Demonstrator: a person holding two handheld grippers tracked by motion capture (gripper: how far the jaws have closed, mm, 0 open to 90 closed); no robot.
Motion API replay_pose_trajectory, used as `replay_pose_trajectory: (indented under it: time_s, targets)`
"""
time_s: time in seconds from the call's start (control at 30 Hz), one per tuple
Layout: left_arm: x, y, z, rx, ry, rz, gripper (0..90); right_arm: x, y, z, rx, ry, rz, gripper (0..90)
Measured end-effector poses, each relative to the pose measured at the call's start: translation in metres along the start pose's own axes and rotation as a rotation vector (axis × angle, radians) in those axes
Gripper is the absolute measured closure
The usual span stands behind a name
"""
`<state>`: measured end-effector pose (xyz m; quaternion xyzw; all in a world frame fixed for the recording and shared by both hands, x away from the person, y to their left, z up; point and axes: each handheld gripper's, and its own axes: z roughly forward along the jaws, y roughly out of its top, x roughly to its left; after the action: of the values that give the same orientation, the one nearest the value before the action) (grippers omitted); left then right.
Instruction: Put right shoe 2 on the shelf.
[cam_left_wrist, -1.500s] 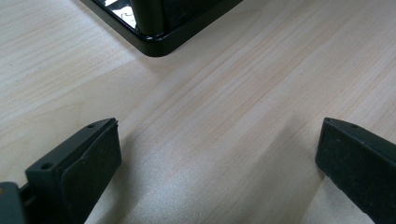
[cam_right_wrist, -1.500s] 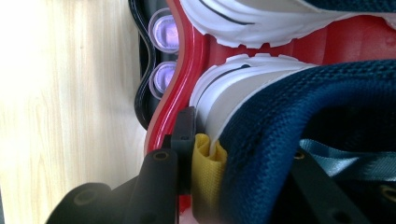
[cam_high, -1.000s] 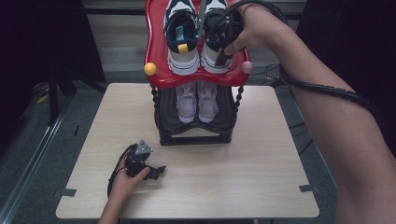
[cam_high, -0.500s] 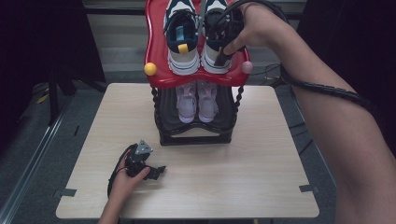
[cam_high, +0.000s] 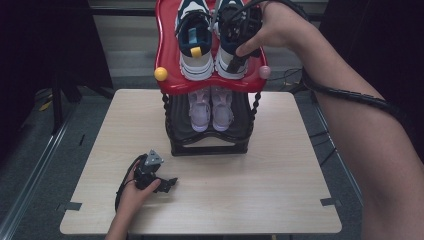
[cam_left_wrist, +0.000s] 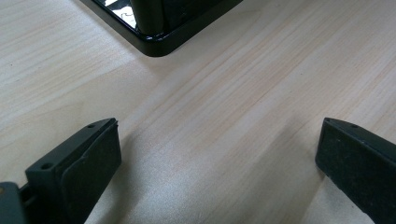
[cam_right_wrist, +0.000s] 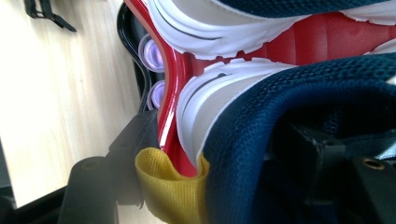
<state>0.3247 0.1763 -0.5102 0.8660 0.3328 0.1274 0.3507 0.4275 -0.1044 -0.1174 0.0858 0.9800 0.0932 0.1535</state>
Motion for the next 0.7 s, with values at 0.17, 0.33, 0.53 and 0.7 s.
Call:
replay_pose_trajectory:
  time_s: [0.17, 0.33, 0.53, 0.7]
  targets:
    - [0.000, 0.000, 0.000, -0.005, -0.003, 0.000, 0.0, 0.001, -0.001, -0.004, 0.004, 0.008, 0.017, 24.0]
    - [0.000, 0.000, 0.000, -0.002, -0.001, 0.001, 0.0, 0.001, -0.003, -0.012, -0.004, 0.020, 0.035, 19.6]
    - [0.000, 0.000, 0.000, -0.004, -0.003, 0.000, 0.0, 0.001, -0.004, -0.022, -0.001, 0.028, 0.040, 17.0]
    - [0.000, 0.000, 0.000, -0.005, -0.002, 0.001, 0.0, 0.004, -0.004, -0.031, 0.007, 0.032, 0.049, 17.0]
